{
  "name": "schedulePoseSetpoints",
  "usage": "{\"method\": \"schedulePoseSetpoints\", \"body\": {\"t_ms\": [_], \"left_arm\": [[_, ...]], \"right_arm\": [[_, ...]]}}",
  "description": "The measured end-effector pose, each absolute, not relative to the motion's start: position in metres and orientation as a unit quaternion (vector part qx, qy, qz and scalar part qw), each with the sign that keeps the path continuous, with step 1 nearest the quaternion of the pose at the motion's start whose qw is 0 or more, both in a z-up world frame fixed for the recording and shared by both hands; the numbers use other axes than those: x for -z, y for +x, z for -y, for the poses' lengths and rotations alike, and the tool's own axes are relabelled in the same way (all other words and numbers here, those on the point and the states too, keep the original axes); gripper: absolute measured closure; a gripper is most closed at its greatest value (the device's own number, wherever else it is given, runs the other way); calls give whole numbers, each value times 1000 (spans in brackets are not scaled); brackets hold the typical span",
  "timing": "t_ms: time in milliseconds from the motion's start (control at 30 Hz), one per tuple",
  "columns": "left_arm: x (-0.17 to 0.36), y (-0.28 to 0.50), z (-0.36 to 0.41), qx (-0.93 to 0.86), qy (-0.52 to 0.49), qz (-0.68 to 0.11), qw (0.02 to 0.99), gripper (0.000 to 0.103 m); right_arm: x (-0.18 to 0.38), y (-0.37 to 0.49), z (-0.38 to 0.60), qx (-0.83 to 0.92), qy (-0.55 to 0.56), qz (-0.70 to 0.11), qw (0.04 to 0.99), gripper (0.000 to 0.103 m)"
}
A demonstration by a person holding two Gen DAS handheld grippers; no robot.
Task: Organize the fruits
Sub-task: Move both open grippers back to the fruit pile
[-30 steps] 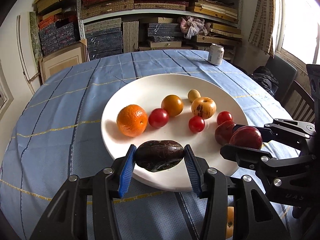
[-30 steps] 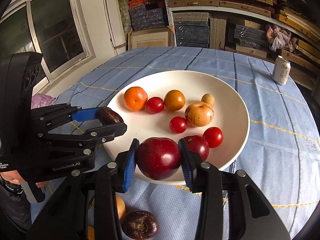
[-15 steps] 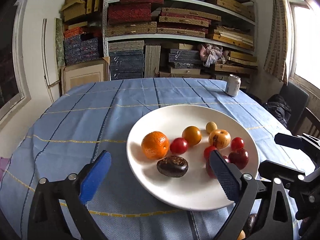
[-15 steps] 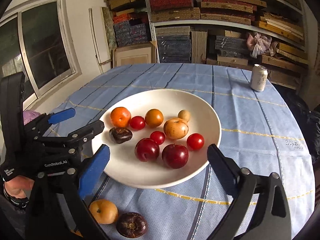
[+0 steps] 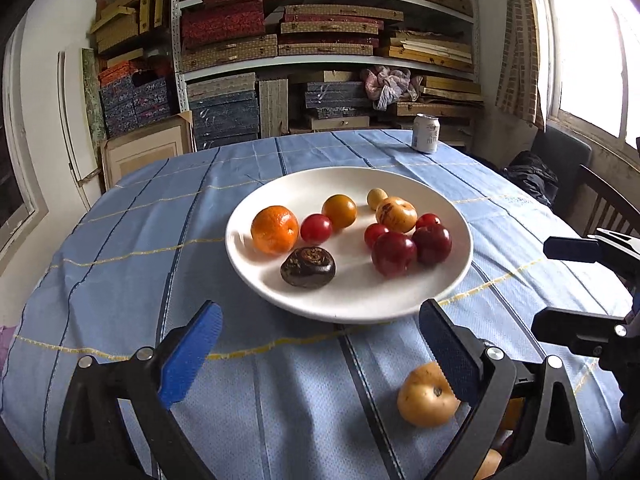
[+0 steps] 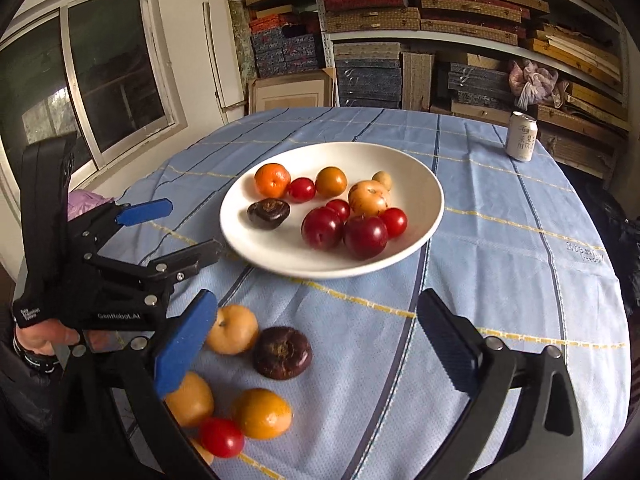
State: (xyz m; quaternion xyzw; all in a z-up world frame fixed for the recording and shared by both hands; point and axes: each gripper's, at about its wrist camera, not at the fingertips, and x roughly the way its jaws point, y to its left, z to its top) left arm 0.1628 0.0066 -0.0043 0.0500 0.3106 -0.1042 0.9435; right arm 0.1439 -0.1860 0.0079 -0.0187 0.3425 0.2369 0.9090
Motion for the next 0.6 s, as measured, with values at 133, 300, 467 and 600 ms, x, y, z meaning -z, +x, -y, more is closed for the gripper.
{"method": "schedulePoseSetpoints", "body": {"t_ms": [133,300,467,600], "left_arm": [[10,150,-10,106,36,-322,940,3],[19,138,2,102,62,-343,932,3],[26,131,17,131,73,-351,925,3],[33,133,23,147,79,-365,916,3]], "right_arm": [[3,130,192,-244,-2,-356,902,5],[17,122,198,-230,24,-385,893,5],[30,115,190,-238,0,-400,885,5],[39,117,188,-236,-9,-413,880,5]]}}
